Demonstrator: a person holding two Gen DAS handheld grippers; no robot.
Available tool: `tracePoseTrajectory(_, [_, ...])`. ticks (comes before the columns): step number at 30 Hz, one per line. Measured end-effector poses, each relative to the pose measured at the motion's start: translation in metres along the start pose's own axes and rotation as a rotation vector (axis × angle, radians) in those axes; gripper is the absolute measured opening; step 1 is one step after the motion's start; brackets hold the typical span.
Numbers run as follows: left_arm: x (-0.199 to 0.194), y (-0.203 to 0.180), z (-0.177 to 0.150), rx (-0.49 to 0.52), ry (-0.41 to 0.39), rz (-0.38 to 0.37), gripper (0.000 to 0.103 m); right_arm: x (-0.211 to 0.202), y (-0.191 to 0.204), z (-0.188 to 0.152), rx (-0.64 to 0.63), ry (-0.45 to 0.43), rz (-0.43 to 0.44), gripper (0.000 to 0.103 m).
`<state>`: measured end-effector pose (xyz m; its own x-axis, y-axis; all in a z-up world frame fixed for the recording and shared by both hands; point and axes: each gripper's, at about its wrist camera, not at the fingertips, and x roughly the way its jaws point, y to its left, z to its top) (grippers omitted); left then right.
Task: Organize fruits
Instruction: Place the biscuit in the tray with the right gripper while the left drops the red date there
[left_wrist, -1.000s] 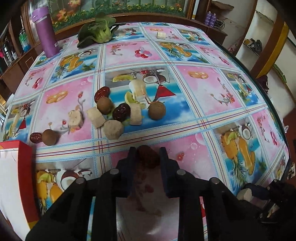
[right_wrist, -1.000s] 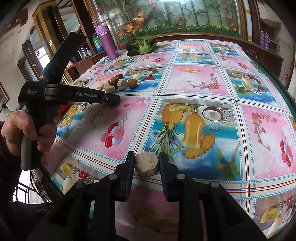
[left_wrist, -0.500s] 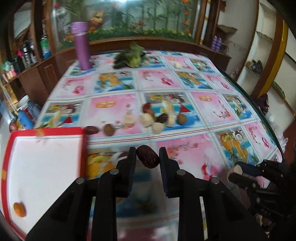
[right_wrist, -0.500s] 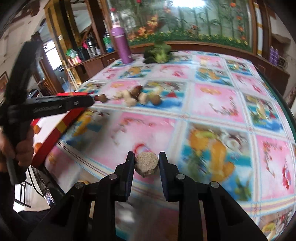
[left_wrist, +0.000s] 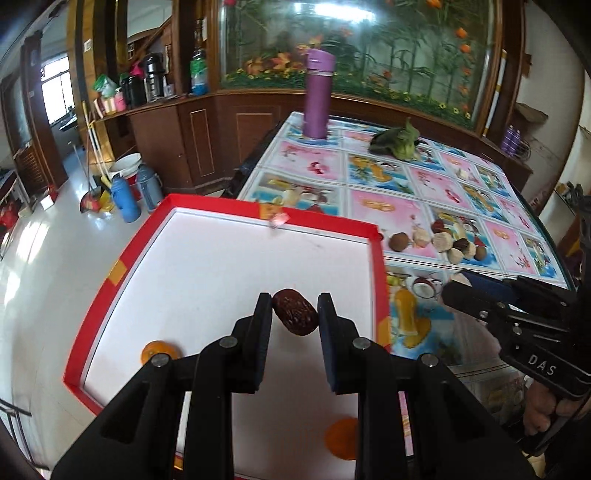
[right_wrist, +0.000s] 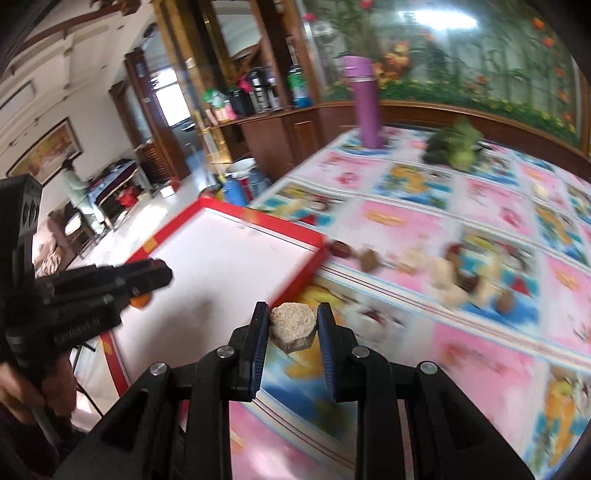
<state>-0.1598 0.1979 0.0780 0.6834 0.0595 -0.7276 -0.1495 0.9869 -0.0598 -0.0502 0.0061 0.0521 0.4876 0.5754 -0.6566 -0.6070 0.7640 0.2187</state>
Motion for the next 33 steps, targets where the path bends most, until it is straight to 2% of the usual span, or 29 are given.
tracePoseTrajectory(7, [0.006,0.027,-0.008,-0.034,0.013,0.027,0.027,0.044,0.04,0.015,-0.039,0.049,0.07,0.025])
tracePoseTrajectory(15, [0.017,0.038,-0.011,-0.031,0.037,0.049,0.027,0.077,0.052,0.017,-0.035,0.122,0.087,0.025])
tracePoseTrajectory(22, [0.024,0.045,-0.011,-0.032,0.051,0.076,0.027,0.089,0.051,0.015,-0.012,0.151,0.085,0.025])
tracePoseTrajectory(33, [0.031,0.045,-0.009,-0.027,0.064,0.09,0.027,0.09,0.047,0.015,-0.002,0.146,0.087,0.025])
